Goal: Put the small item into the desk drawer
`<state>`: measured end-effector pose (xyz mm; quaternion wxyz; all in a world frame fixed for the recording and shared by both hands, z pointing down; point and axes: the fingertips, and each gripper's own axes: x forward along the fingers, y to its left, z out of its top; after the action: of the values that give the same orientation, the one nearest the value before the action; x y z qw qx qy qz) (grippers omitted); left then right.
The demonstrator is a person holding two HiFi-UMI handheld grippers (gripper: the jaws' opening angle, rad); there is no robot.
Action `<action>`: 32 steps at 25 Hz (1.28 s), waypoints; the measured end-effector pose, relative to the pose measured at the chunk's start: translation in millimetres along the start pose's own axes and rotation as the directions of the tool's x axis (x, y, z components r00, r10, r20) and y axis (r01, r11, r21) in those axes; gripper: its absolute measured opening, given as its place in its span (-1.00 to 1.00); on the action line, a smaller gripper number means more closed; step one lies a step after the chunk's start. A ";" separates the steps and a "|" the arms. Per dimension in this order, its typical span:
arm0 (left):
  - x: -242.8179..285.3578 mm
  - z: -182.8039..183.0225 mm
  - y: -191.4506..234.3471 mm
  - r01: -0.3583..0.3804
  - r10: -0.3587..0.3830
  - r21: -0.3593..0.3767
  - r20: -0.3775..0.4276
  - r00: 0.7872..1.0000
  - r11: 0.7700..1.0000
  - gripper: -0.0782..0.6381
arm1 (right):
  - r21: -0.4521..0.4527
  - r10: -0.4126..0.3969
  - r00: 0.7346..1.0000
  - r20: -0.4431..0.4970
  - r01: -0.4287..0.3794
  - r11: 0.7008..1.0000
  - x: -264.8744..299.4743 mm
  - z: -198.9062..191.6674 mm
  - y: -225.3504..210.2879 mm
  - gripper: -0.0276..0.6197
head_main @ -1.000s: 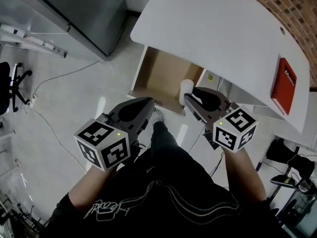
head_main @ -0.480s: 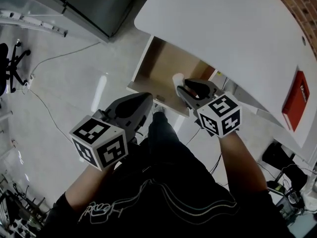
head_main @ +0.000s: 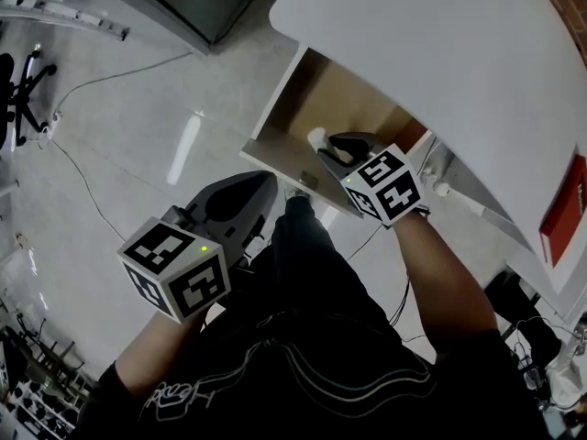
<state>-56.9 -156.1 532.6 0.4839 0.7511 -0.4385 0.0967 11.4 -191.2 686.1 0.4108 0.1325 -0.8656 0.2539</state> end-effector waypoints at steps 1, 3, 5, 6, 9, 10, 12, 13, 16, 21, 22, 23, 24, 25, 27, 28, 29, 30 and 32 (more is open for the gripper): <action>1.6 -1.5 3.9 -0.007 0.007 -0.006 0.002 1.000 1.000 -0.72 | -0.001 0.007 1.000 -0.013 -0.007 1.000 8.4 -4.4 -3.8 -0.56; 4.1 -5.1 11.0 -0.023 0.023 -0.018 0.002 1.000 1.000 -0.72 | -0.006 0.015 0.999 -0.049 -0.015 1.000 24.1 -15.3 -12.4 -0.56; 6.1 -8.4 19.9 -0.040 0.040 -0.032 0.000 0.999 0.999 -0.72 | -0.014 0.016 0.996 -0.091 -0.017 1.000 39.9 -26.3 -21.4 -0.56; 6.7 -9.7 24.6 -0.049 0.049 -0.040 0.000 0.999 0.998 -0.72 | -0.012 0.019 0.994 -0.110 -0.020 1.000 47.6 -30.7 -25.4 -0.56; 4.4 -10.4 41.0 -0.072 0.072 -0.070 0.002 0.997 0.995 -0.72 | -0.008 0.037 0.985 -0.171 -0.039 0.999 71.6 -36.5 -30.1 -0.56; 3.5 -9.9 46.5 -0.077 0.077 -0.081 0.002 0.997 0.994 -0.72 | -0.018 0.041 0.980 -0.196 -0.045 0.999 79.2 -37.4 -31.0 -0.55; 3.6 -9.2 55.1 -0.084 0.085 -0.098 0.001 0.996 0.992 -0.72 | -0.043 0.044 0.967 -0.249 -0.057 0.997 92.2 -41.5 -33.9 -0.55; 4.0 -9.2 58.3 -0.088 0.089 -0.105 0.000 0.996 0.991 -0.72 | -0.052 0.047 0.961 -0.273 -0.064 0.997 97.7 -44.6 -35.5 -0.55; 4.6 -9.6 66.4 -0.101 0.102 -0.124 0.004 0.995 0.987 -0.72 | -0.068 0.053 0.942 -0.330 -0.080 0.994 110.1 -55.0 -39.4 -0.55; -1.9 -15.3 77.8 -0.116 0.119 -0.147 0.016 0.993 0.982 -0.72 | -0.070 0.052 0.928 -0.370 -0.084 0.994 123.5 -66.0 -40.2 -0.54; -3.9 -16.7 80.2 -0.118 0.122 -0.151 0.017 0.992 0.981 -0.72 | -0.069 0.054 0.926 -0.374 -0.085 0.994 125.1 -67.0 -39.3 -0.54; -5.9 -17.5 82.5 -0.121 0.125 -0.155 0.018 0.992 0.981 -0.72 | -0.068 0.056 0.924 -0.377 -0.088 0.994 126.2 -67.5 -38.2 -0.54; -7.7 -17.8 84.8 -0.124 0.128 -0.158 0.019 0.992 0.980 -0.72 | -0.065 0.061 0.923 -0.380 -0.092 0.994 127.1 -67.8 -36.9 -0.53; -9.3 -18.0 87.2 -0.127 0.132 -0.161 0.019 0.991 0.979 -0.72 | -0.059 0.068 0.921 -0.383 -0.098 0.993 127.8 -68.1 -35.5 -0.51; -11.1 -18.3 92.4 -0.135 0.140 -0.166 0.021 0.990 0.977 -0.72 | -0.043 0.083 0.919 -0.385 -0.108 0.993 129.1 -68.9 -33.8 -0.42; -11.5 -18.4 94.4 -0.137 0.142 -0.167 0.022 0.990 0.976 -0.72 | -0.036 0.086 0.920 -0.383 -0.108 0.994 128.7 -68.9 -33.9 -0.37; -12.1 -18.4 95.5 -0.137 0.143 -0.168 0.023 0.989 0.976 -0.72 | -0.029 0.085 0.922 -0.379 -0.103 0.994 126.9 -68.2 -34.5 -0.36; -13.1 -18.0 95.8 -0.136 0.142 -0.167 0.023 0.990 0.976 -0.72 | -0.022 0.081 0.925 -0.371 -0.096 0.995 124.1 -66.7 -34.8 -0.33; -17.0 -15.8 94.8 -0.134 0.139 -0.160 0.024 0.990 0.978 -0.72 | -0.009 0.075 0.933 -0.352 -0.083 0.996 116.1 -61.6 -33.3 -0.29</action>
<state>-133.9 -147.7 591.9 0.5265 0.6800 -0.5037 0.0815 -7.2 -187.6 820.4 0.5496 0.0452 -0.7859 0.2796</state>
